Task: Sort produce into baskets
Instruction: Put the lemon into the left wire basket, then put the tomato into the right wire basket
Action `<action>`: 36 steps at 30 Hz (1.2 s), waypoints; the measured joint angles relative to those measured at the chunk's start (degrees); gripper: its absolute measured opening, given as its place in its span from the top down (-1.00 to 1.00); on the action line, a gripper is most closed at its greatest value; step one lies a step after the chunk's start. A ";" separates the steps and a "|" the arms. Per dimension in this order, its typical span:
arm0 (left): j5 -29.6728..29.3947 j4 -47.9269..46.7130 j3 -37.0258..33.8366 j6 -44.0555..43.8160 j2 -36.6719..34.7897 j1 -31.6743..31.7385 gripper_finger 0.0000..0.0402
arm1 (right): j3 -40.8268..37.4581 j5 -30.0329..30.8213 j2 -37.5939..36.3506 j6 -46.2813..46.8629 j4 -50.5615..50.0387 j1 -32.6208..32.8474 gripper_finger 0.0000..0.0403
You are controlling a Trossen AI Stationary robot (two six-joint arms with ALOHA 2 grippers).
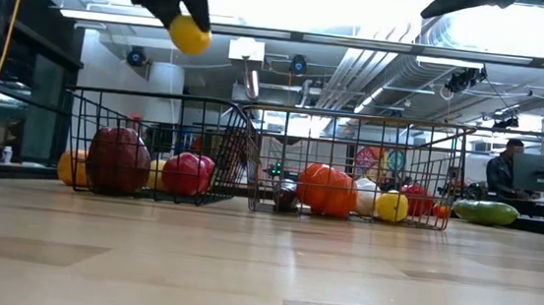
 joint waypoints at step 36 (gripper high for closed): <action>5.07 27.53 -10.62 20.01 -3.32 18.23 -0.84 | 3.50 1.51 -0.20 -9.78 24.72 -19.62 -0.84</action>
